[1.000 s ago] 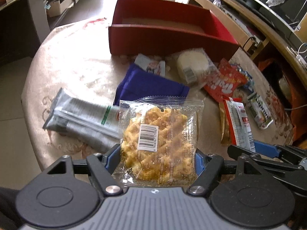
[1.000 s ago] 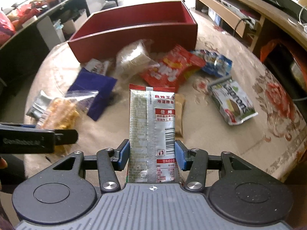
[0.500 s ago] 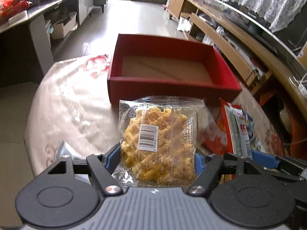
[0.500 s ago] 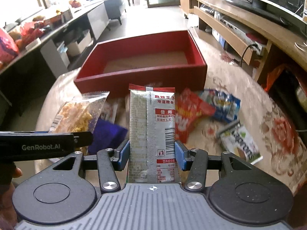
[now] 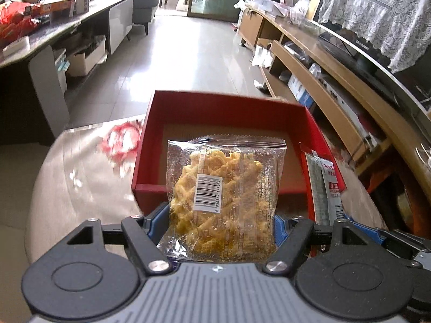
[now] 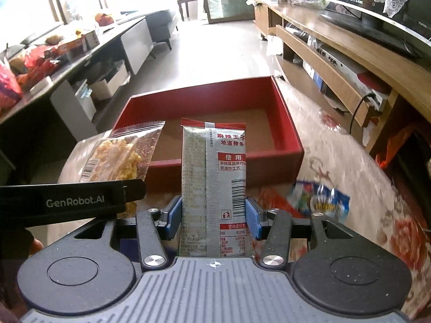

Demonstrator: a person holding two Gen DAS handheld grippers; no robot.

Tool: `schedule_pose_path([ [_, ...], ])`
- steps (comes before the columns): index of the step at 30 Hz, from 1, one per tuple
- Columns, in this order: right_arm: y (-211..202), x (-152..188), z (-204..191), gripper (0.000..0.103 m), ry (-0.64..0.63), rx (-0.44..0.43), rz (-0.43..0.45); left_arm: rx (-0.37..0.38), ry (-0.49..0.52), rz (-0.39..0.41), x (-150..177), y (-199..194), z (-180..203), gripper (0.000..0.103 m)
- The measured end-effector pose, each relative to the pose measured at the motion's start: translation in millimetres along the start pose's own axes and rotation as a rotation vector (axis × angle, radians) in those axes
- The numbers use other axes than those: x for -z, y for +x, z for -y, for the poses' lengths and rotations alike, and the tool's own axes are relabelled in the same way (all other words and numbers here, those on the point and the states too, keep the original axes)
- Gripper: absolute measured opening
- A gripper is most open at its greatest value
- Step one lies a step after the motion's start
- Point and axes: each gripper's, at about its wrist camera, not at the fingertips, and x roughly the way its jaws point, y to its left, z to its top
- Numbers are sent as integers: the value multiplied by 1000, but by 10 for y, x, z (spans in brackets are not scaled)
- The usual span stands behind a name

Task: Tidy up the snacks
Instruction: 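Lift both held snacks and carry them over the red box, then lower both snacks into the red box and open both tools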

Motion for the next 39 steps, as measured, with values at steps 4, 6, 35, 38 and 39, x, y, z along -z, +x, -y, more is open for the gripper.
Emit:
schedule_pose_path([
  [4, 142, -188, 21, 57, 8, -1, 6, -8, -14, 10, -191, 151, 39, 74],
  [6, 225, -287, 22, 57, 7, -3, 8, -11, -20, 16, -279, 224, 51, 74],
  [35, 926, -620, 53, 49, -10, 48, -52, -108, -56, -35, -556, 849, -23, 87],
  [38, 905, -621, 90, 53, 0, 53, -51, -92, -76, -43, -562, 824, -48, 88],
  [39, 901, -623, 98, 54, 3, 53, -51, -84, -84, -43, -562, 811, -53, 88],
])
